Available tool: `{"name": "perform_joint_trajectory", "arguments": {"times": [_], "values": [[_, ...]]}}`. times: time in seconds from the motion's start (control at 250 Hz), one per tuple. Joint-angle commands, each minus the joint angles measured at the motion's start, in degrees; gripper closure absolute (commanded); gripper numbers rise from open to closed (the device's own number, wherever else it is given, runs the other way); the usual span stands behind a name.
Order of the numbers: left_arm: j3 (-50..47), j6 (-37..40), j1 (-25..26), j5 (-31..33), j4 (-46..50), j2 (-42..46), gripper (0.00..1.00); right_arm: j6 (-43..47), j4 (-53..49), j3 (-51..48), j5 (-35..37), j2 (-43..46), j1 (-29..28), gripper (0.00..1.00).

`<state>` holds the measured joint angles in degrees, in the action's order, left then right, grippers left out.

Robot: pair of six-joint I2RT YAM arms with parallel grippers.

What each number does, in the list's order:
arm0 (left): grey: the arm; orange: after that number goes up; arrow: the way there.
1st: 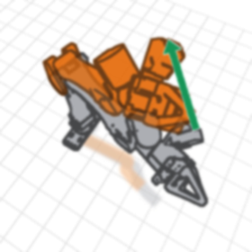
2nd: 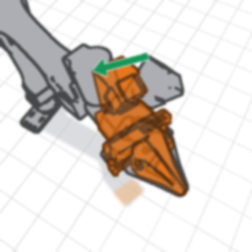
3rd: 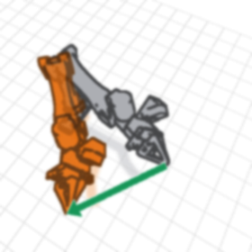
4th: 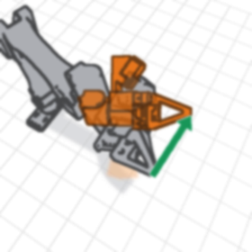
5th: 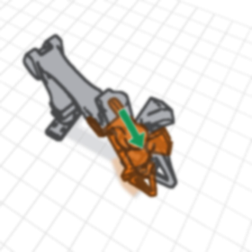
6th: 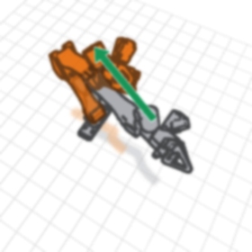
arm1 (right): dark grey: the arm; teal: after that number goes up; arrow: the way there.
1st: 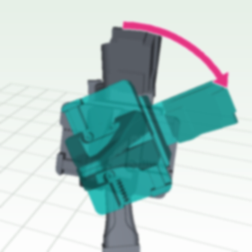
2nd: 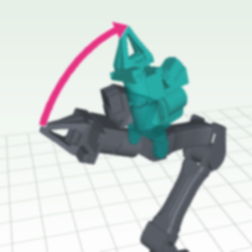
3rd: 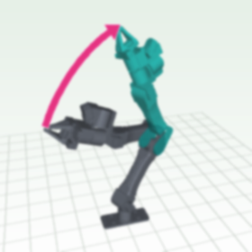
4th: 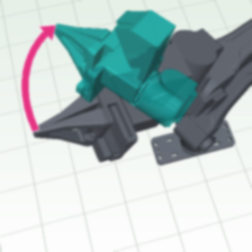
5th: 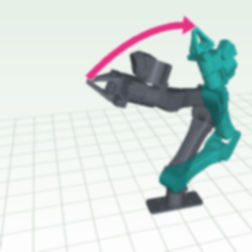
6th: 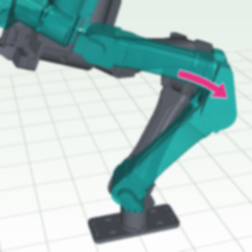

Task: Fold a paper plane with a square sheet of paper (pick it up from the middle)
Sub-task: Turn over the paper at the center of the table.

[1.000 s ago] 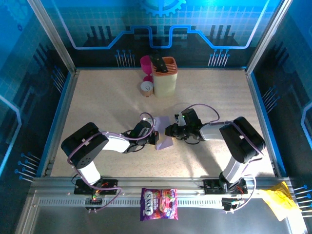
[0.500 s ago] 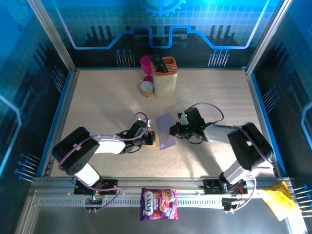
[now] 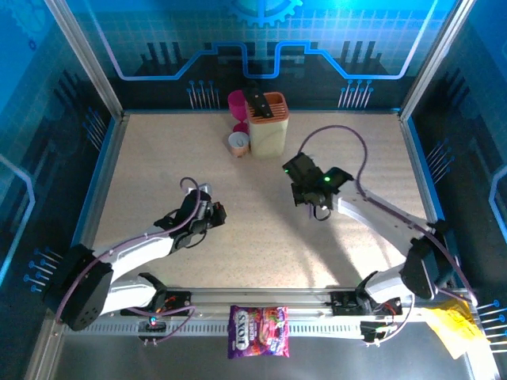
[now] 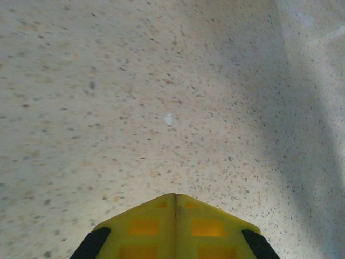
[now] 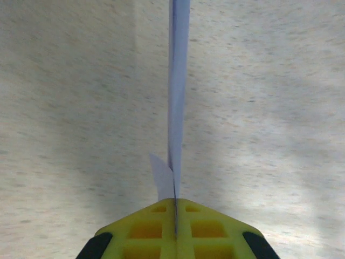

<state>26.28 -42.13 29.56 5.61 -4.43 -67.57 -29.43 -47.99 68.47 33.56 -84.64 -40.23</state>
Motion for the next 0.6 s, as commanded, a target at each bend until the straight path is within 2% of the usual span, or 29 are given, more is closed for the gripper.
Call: {"name": "perform_joint_trajectory", "arguments": {"times": [0.0, 0.112, 0.252, 0.344, 0.384, 0.455, 0.599], "values": [[-0.3, -0.5, -1.8, 0.5, 5.6, 4.1, 0.95, -0.1, -11.5, 2.8, 16.6, -7.2, -4.6, 1.0], [0.0, -0.3, -3.2, -0.1, 8.3, 6.9, 0.95, -2.9, -12.1, 5.3, 15.7, -15.6, -9.6, 1.0], [0.3, -0.7, -3.8, -0.8, 10.2, 8.3, 0.95, -5.2, -7.3, 8.3, 5.0, -23.4, -14.7, 1.0], [0.9, -0.3, -4.0, -1.1, 11.8, 8.8, 0.95, -5.6, -3.5, 11.0, -4.3, -25.1, -17.2, 0.61], [1.0, 0.0, -4.1, -1.1, 12.4, 8.9, 0.95, -5.4, -1.4, 11.4, -8.3, -24.2, -17.6, 0.5], [1.4, 0.6, -4.1, -1.4, 13.2, 9.1, 0.95, -5.3, 2.0, 10.3, -13.8, -20.6, -16.8, 0.44], [2.5, 2.2, -4.2, -3.2, 13.9, 8.4, 0.95, -4.7, 9.0, 2.4, -24.5, -10.7, -11.5, 0.45]]}}
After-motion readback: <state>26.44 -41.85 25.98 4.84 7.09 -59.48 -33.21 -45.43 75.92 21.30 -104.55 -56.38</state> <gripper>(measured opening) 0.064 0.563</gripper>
